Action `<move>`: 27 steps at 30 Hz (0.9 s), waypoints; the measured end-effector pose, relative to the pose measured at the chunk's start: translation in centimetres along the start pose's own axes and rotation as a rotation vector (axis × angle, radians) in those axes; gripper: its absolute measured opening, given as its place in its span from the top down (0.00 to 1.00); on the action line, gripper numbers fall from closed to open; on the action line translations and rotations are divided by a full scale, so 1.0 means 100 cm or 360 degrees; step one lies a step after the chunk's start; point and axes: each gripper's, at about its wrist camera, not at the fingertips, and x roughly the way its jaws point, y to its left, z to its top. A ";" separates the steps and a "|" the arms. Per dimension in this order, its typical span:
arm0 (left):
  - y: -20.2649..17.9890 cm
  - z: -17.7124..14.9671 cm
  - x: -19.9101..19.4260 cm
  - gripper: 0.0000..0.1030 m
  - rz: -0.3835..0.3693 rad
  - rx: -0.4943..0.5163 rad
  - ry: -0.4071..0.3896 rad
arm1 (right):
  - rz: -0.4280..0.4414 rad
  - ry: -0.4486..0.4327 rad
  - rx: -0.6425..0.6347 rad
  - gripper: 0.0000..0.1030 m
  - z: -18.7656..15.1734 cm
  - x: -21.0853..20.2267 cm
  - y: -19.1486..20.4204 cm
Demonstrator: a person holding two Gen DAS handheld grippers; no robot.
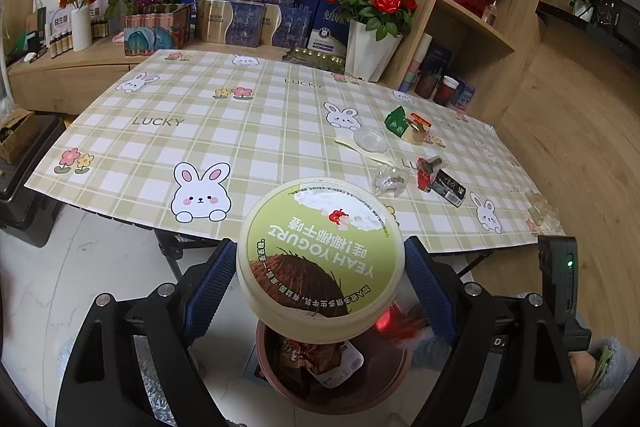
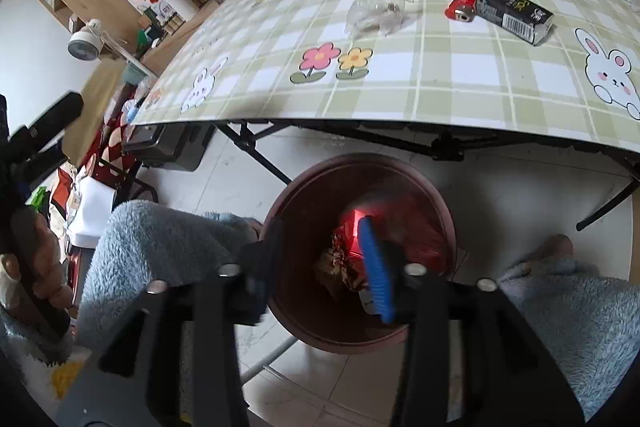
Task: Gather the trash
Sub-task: 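Lower the red can into the bin and open the right gripper, then lower the yogurt cup into the bin and open the left gripper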
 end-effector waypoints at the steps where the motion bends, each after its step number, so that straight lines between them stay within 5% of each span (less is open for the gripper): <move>1: 0.000 0.000 0.001 0.20 0.0000 0.0001 0.0004 | -0.0003 -0.0016 0.0001 0.48 0.001 -0.002 0.001; 9: -0.005 -0.007 0.010 0.20 -0.0002 0.0027 0.0057 | -0.0158 -0.0277 -0.0027 0.08 0.014 -0.032 0.007; 19: -0.016 -0.021 0.025 0.20 -0.0014 0.0094 0.0161 | -0.0447 -0.0584 0.0011 0.06 0.015 -0.059 -0.002; 27: -0.026 -0.028 0.034 0.19 -0.0047 0.0145 0.0229 | -0.0491 -0.0609 0.0059 0.06 0.011 -0.062 -0.009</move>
